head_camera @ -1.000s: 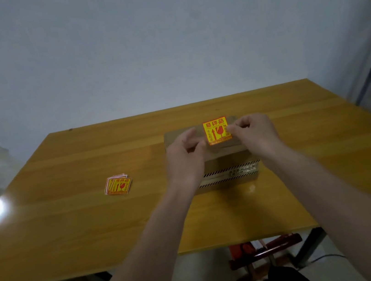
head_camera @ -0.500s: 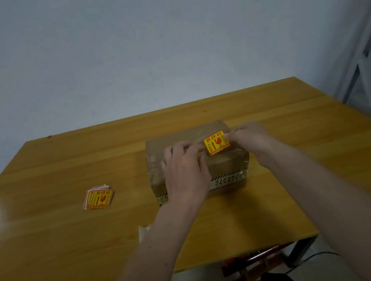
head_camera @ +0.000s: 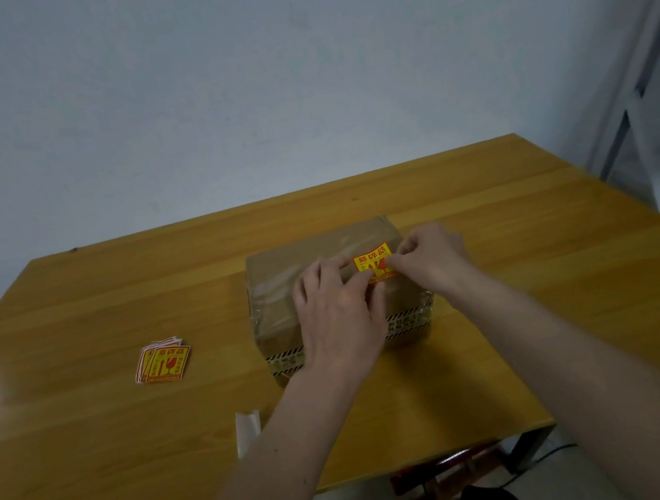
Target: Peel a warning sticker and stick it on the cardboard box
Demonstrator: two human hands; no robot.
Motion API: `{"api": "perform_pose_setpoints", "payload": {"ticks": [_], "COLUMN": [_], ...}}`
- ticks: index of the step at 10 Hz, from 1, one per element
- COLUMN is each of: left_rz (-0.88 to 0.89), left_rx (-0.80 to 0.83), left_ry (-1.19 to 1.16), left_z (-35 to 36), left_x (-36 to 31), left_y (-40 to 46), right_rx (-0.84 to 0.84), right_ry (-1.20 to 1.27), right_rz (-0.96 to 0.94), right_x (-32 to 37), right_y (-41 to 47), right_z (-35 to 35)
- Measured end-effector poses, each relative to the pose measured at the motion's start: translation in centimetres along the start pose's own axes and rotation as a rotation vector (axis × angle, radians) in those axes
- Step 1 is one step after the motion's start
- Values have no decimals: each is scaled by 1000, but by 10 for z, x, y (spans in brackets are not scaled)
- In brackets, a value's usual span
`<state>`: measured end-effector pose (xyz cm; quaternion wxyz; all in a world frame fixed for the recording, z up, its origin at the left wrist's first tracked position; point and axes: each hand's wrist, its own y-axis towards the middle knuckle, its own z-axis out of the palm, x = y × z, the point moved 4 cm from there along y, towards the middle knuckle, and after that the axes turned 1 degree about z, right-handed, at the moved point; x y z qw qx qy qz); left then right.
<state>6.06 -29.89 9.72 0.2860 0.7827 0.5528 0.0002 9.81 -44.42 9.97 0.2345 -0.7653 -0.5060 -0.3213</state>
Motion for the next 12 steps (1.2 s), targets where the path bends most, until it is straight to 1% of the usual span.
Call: {"api": "perform_pose_setpoints", "payload": {"ticks": [1, 2, 3, 4, 5, 6, 7, 8, 9, 10, 11, 12], "left_rz": [23, 58, 64, 89, 120, 130, 125, 107, 82, 55, 41, 1], "left_rx": [-3, -5, -1, 6, 34, 89, 171, 239, 262, 264, 280, 281], "left_ry": [3, -1, -24, -46, -23, 31, 79, 115, 141, 172, 278, 333], "left_z": [1, 1, 1, 2, 3, 4, 7, 10, 9, 2, -5, -15], "left_x": [0, -1, 1, 3, 2, 0, 1, 0, -1, -7, -12, -11], "left_y": [-1, -1, 0, 1, 2, 1, 2, 4, 5, 5, 7, 4], "right_rx": [0, -91, -218, -236, -88, 45, 99, 103, 54, 37, 49, 8], "right_ry": [-57, -121, -141, -121, -170, -329, -409, -427, -452, -476, -569, -586], "right_rz": [-35, -19, -108, -428, -617, -568, -540, -563, -581, -545, -513, -470], "right_x": [2, 4, 5, 7, 2, -2, -2, -1, -3, -4, 1, 1], "right_y": [-4, -9, -17, -33, -41, -35, -31, -39, -48, -53, -56, -61], "right_z": [2, -3, -15, -13, 0, 6, 5, 1, -6, -12, -16, -24]}}
